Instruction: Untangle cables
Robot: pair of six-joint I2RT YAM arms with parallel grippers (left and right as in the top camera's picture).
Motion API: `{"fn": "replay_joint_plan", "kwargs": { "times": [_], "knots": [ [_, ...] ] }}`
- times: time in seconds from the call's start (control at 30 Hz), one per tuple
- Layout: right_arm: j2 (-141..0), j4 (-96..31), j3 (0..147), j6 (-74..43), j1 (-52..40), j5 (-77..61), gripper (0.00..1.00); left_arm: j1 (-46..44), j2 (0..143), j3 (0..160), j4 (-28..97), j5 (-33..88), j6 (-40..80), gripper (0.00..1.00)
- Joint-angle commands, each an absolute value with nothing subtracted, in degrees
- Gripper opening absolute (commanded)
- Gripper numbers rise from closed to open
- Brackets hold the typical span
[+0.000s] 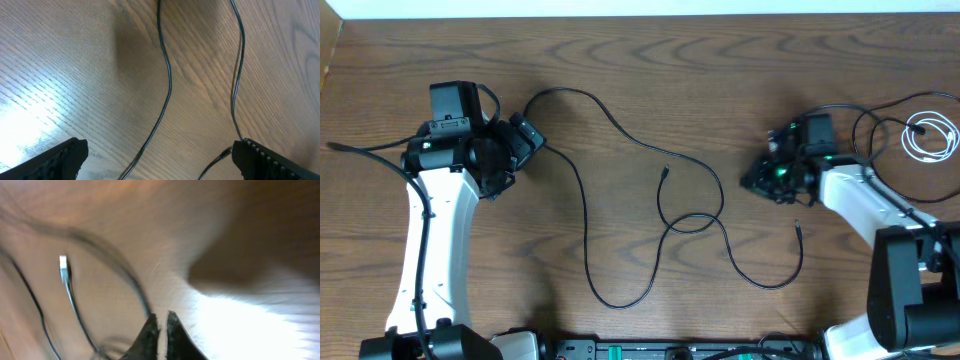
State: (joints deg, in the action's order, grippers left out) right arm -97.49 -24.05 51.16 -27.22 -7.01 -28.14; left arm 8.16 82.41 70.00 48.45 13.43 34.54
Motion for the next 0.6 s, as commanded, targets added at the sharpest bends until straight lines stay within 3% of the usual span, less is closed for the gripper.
{"fn": "replay_joint_plan", "kwargs": {
  "times": [0.0,0.1,0.2,0.33,0.4,0.57],
  "knots": [
    [-97.32,-26.74,51.33,-23.27,-8.21,-30.41,0.02,8.34,82.63,70.3,48.62,13.5,34.81,0.98],
    [-94.94,-32.67,51.37,-22.55,-7.31,-30.02,0.05,8.34,82.63,70.3,48.64,13.5,34.81,0.98],
    [-91.39,-39.13,51.37,-21.98,-5.82,-27.88,0.15,8.34,82.63,70.3,48.64,13.5,34.81,0.98],
    [-86.83,-46.96,51.35,-22.28,-4.93,-22.33,0.46,8.34,82.63,70.3,48.64,13.5,34.79,0.98],
    [-85.62,-50.02,51.35,-22.65,-4.93,-19.51,0.86,8.34,82.63,70.3,48.64,13.5,34.79,0.98],
    [-85.52,-57.17,49.98,-32.62,-4.95,-9.43,0.95,8.34,82.63,70.3,48.62,13.5,34.81,0.98]
  ]
}}
